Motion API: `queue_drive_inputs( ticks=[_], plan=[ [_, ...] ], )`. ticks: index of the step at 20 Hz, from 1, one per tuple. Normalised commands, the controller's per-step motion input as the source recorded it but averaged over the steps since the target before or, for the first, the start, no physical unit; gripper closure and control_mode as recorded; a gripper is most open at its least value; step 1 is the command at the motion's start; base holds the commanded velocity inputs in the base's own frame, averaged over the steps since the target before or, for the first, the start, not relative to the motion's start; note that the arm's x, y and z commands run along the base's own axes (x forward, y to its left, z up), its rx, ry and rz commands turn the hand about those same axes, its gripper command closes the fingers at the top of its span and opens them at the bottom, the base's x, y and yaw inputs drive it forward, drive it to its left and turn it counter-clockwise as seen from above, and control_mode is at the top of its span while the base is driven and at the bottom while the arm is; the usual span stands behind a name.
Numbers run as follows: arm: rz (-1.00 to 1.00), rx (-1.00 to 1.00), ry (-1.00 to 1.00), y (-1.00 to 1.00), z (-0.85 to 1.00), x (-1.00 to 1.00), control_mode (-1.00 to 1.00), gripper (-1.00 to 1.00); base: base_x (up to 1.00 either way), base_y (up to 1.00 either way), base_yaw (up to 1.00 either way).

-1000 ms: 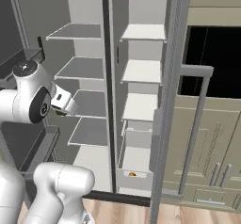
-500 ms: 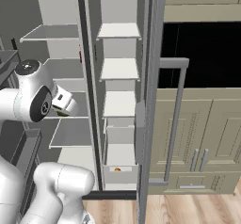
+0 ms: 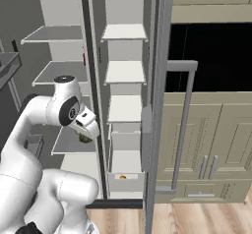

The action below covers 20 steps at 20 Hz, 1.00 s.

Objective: Take the broccoli and peach from the fridge shelf and place them in the freezer drawer to begin freezing them.

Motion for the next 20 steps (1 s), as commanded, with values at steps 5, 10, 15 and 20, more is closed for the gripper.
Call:
queue_drive_inputs(
  ticks=[5,10,15,20],
  plan=[
    [-0.16,-0.03,0.33,0.00,-0.86,0.63,-1.00,1.00,0.00,0.00,0.00],
    [-0.09,0.00,0.18,0.00,-0.63,0.57,-1.00,1.00,0.00,0.00,0.00],
    [-0.04,0.00,0.03,-0.06,-0.44,0.58,-1.00,1.00,0.00,0.00,0.00],
    [-0.02,0.00,-0.03,-0.05,-0.52,0.46,-1.00,1.00,0.00,0.00,0.00]
  ],
)
